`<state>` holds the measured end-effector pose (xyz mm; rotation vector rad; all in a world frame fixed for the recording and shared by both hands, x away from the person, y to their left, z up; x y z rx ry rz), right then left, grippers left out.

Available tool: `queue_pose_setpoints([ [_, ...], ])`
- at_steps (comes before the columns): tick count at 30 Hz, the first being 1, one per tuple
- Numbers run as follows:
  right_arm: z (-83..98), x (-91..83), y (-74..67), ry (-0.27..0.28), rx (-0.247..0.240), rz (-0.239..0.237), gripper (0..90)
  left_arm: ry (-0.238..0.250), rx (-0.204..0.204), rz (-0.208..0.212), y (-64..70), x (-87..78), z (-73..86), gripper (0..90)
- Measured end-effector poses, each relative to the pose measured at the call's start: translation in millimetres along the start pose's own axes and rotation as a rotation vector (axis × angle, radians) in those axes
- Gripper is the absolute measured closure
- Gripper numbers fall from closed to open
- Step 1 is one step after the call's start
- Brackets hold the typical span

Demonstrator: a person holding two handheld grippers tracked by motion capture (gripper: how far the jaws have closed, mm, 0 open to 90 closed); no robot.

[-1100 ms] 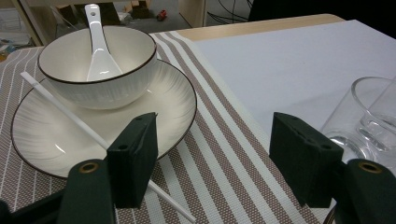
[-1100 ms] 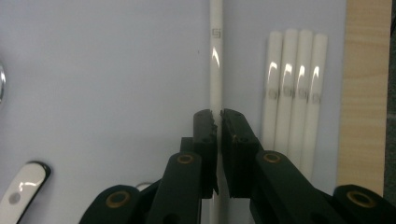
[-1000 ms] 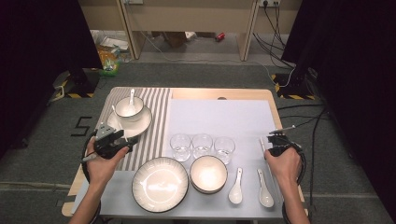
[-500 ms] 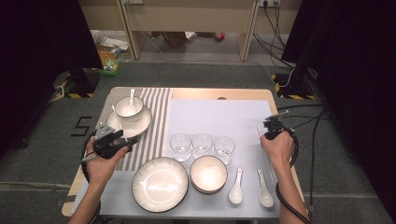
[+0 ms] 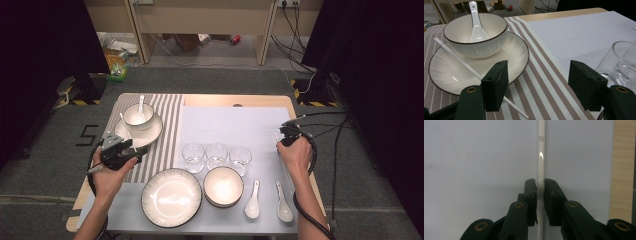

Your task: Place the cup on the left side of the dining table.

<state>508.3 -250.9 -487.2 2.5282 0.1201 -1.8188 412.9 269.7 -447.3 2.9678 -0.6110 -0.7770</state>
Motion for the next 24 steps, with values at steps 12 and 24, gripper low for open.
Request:
queue_pose_setpoints([
  [12, 19.3, -8.2, 0.9, -0.123, -0.031, -0.006, 80.5, 0.0, 0.0, 0.001, 1.0, 1.2, 0.2, 32.0],
  [24, 14.9, -4.0, 0.3, -0.192, -0.01, 0.007, 85.3, 0.005, -0.001, -0.003, -1.3, -1.1, -0.8, 32.0],
])
Point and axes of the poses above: each handheld gripper's, and its own axes: x roughly forward along the jaws, z roughly out of its underside, y roughly to its right, the point moved 4 cm from there along x, roughly forward along the jaws, and after that the axes turned 1 degree about -x, right-handed, at the moved point
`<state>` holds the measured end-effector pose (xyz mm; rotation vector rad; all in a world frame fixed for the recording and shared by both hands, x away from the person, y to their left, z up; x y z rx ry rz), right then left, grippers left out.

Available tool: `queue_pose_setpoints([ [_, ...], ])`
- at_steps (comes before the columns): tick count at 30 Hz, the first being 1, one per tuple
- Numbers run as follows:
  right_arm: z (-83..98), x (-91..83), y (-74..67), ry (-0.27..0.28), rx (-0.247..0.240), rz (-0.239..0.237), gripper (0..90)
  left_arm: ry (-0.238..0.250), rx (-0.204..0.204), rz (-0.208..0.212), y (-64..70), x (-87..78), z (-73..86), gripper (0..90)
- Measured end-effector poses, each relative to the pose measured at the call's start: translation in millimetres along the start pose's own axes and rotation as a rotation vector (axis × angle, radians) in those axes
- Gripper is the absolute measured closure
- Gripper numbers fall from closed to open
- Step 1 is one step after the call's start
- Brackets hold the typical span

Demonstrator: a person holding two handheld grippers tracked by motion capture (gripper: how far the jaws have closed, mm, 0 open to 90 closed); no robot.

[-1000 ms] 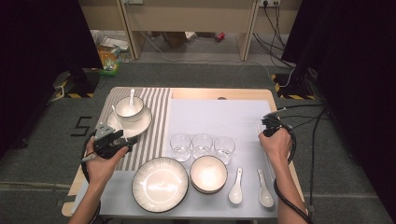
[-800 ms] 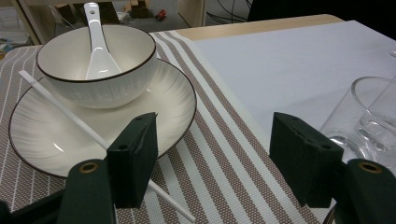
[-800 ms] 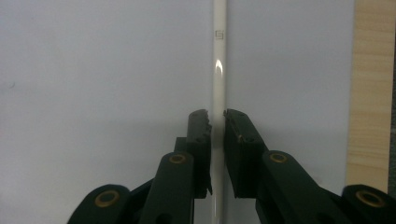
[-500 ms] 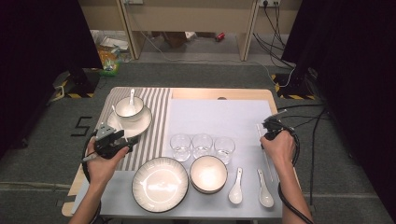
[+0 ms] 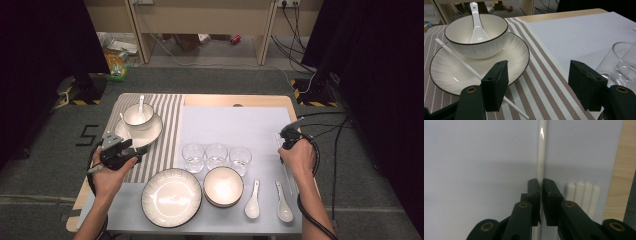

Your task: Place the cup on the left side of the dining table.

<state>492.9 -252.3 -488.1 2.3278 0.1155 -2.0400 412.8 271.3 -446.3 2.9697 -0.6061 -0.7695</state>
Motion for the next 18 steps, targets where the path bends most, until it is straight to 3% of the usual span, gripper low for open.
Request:
queue_pose_setpoints([
  [5, -1.3, -0.3, 3.3, -0.014, 0.002, -0.035, 85.6, 0.006, 0.0, 0.0, -0.1, -0.9, -1.3, 32.0],
  [7, -0.7, -0.2, 4.7, -0.002, -0.015, -0.029, 85.6, 0.008, 0.0, 0.004, 0.6, -0.8, -2.0, 32.0],
  [9, -0.1, -0.6, 3.8, -0.004, -0.002, -0.032, 85.6, 0.009, 0.0, 0.004, 0.8, -0.6, -2.3, 32.1],
  [18, 6.1, -22.2, 1.2, 0.069, -0.023, -0.048, 85.6, 0.006, -0.001, 0.013, 2.7, 0.8, -3.3, 32.2],
])
Point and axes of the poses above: each handheld gripper's, and its own axes: x roughly forward along the jaws, z roughly out of its underside, y roughly to its right, the point moved 4 cm from there along x, roughly forward along the jaws, and after that the axes turned 1 degree about -x, right-handed, at the moved point
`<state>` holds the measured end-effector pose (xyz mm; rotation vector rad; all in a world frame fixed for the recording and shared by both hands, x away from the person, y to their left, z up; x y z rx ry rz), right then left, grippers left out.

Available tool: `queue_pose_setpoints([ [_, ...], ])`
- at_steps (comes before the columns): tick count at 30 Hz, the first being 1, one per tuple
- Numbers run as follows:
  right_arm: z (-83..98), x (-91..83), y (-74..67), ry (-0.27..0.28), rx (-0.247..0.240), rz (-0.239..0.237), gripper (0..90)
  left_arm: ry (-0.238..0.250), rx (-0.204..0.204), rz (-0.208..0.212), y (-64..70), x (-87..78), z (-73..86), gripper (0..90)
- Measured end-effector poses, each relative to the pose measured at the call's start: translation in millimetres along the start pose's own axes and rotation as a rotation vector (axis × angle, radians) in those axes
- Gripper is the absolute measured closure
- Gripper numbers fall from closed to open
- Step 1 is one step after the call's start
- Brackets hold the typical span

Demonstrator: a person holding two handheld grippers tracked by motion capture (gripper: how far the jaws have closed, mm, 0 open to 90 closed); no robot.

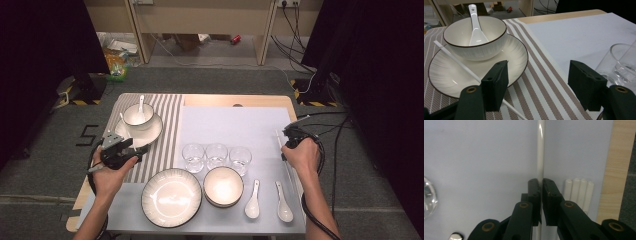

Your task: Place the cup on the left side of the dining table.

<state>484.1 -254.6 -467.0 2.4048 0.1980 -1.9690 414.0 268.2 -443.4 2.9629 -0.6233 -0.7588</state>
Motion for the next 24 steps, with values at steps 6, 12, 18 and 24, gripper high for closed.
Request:
queue_pose_setpoints([
  [6, 4.2, -21.9, -9.9, 0.046, -0.034, -0.002, 85.6, 0.009, -0.005, 0.012, 2.6, -0.3, -5.1, 32.2],
  [12, 8.2, -43.1, -20.2, 0.13, -0.059, -0.018, 85.6, 0.021, 0.004, 0.027, 7.5, 1.2, -15.8, 32.3],
  [18, 11.9, -55.7, -27.6, 0.212, -0.072, -0.037, 85.6, 0.029, 0.005, 0.045, 11.8, 3.4, -22.6, 32.4],
  [24, 16.5, -66.3, -37.5, 0.322, -0.076, -0.072, 85.6, 0.046, 0.005, 0.063, 18.9, 5.3, -32.5, 32.6],
])
Point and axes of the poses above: each handheld gripper's, and its own axes: x roughly forward along the jaws, z roughly out of its underside, y roughly to its right, the point moved 4 cm from there along x, roughly forward along the jaws, and after that the axes turned 1 degree about -x, right-handed, at the moved point
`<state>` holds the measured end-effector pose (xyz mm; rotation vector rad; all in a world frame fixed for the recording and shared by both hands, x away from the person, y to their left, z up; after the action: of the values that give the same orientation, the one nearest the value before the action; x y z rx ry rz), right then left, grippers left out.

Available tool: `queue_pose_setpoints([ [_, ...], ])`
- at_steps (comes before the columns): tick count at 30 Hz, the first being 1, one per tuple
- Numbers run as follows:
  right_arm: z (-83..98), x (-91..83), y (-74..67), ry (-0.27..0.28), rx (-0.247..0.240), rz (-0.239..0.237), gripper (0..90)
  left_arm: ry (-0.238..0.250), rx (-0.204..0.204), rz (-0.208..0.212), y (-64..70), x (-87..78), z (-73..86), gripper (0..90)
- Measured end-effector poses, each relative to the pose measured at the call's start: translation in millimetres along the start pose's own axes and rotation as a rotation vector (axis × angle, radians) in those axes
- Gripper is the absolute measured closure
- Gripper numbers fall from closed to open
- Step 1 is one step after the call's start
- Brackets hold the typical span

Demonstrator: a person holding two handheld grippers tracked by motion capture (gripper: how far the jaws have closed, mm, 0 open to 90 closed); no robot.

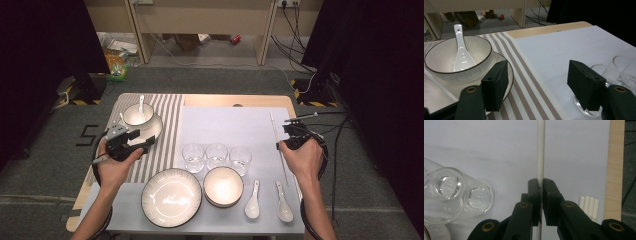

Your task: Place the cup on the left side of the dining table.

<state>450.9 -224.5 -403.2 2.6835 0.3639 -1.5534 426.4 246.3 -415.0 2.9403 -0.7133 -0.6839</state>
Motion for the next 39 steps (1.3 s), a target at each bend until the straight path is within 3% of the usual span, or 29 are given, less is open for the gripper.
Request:
queue_pose_setpoints([
  [17, 2.2, -12.1, -16.9, 0.233, -0.038, -0.027, 85.5, 0.017, 0.001, 0.046, 12.6, 11.5, -18.0, 32.8],
  [39, 9.2, -22.7, -36.6, 0.457, -0.082, -0.045, 85.5, 0.039, 0.012, 0.104, 31.3, 23.7, -44.0, 32.6],
])
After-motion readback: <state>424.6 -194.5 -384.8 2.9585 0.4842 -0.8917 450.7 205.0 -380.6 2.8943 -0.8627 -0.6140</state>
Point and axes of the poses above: each handheld gripper's, and its own axes: x roughly forward along the jaws, z roughly out of its underside, y roughly to its right, the point moved 4 cm from there along x, roughly forward along the jaws, and after that the axes turned 1 degree about -x, right-handed, at the moved point
